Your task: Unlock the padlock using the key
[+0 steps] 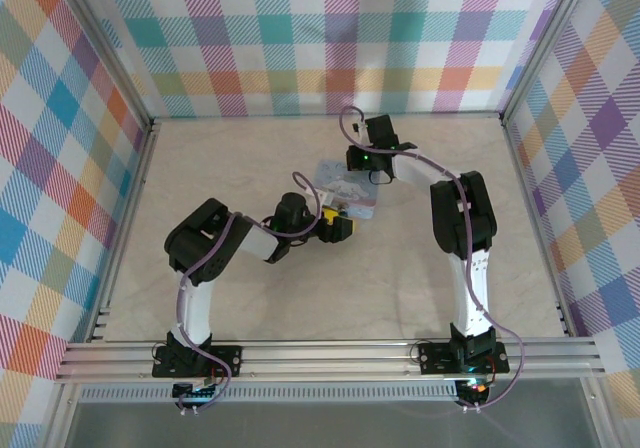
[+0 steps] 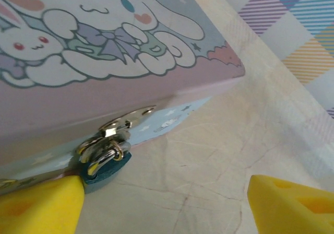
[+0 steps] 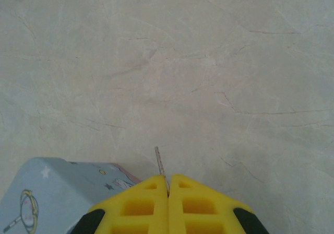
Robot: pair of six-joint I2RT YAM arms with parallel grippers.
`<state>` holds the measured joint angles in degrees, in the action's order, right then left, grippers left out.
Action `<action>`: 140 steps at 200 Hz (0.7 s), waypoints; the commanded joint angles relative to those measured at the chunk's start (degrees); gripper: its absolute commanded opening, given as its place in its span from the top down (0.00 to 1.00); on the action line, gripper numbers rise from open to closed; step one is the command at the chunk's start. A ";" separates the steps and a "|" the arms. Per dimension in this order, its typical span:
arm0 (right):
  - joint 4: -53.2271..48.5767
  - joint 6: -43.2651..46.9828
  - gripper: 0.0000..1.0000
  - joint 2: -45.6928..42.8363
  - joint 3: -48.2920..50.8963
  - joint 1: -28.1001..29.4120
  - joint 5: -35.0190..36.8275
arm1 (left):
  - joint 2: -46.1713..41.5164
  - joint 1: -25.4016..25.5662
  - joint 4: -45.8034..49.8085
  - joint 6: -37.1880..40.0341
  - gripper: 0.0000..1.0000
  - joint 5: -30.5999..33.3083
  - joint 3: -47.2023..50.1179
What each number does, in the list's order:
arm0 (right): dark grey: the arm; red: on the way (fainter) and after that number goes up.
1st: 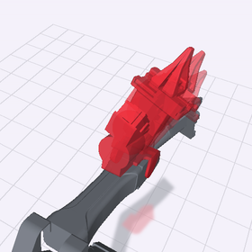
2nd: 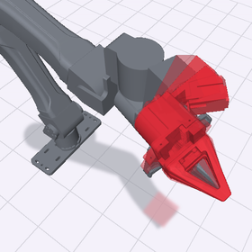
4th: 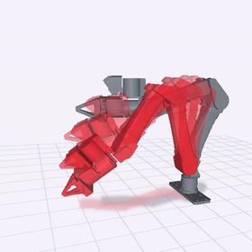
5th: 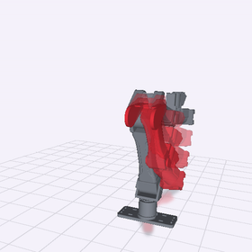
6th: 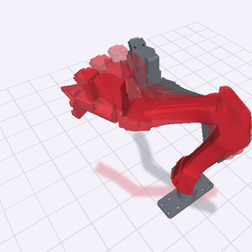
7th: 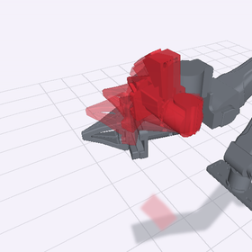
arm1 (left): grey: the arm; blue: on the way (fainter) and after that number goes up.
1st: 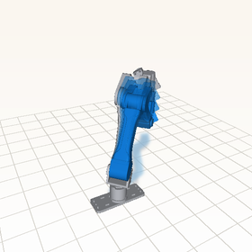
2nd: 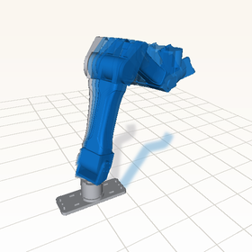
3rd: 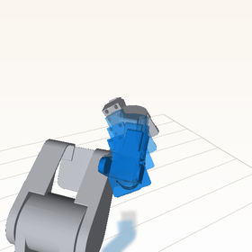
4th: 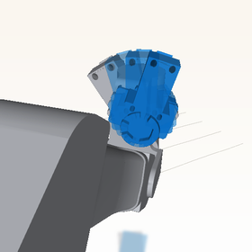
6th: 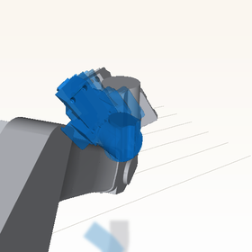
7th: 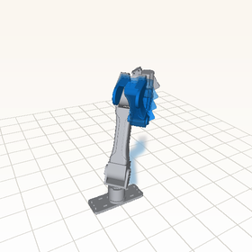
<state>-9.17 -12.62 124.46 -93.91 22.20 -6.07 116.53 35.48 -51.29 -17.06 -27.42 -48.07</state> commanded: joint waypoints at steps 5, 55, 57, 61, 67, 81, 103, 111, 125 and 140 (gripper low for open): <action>-1.84 -0.89 1.00 0.08 3.05 1.52 -2.63 | 1.96 1.34 -1.18 0.65 0.24 -8.31 -3.08; -1.10 -0.56 1.00 -1.09 5.48 1.88 -2.20 | 3.01 1.85 -2.54 -0.91 0.24 -2.37 -3.06; -1.04 -0.56 1.00 -1.14 5.60 1.84 -2.20 | 3.00 1.93 -2.82 -0.99 0.24 -2.02 -2.96; -0.89 -0.48 1.00 -1.35 5.80 1.88 -2.13 | 2.96 2.10 -3.01 -1.19 0.23 -1.26 -2.90; -0.68 -0.56 1.00 -1.55 6.16 1.89 -2.11 | 3.10 2.26 -2.96 -1.64 0.22 -0.20 -2.98; -0.28 -0.82 1.00 -1.93 6.73 1.88 -2.24 | 3.05 2.90 -0.93 -3.10 0.22 4.29 -3.61; 0.51 -1.17 1.00 -2.58 7.45 1.89 -2.36 | 2.45 4.51 2.14 -4.46 0.24 11.97 -3.68; 0.93 -1.26 1.00 -2.77 7.80 1.97 -2.54 | 2.01 5.25 2.75 -4.38 0.23 14.84 -3.43; 0.95 -1.53 1.00 -2.79 7.75 2.06 -2.73 | 1.42 6.25 3.87 -4.59 0.22 18.78 -3.39; 1.02 -1.53 1.00 -2.93 7.62 2.23 -2.64 | 1.18 6.58 3.22 -5.74 0.20 20.10 -3.35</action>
<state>-2.59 -12.82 121.95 -88.38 22.61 -6.26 118.24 41.12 -50.98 -20.82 -15.42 -50.83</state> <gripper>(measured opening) 0.063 0.791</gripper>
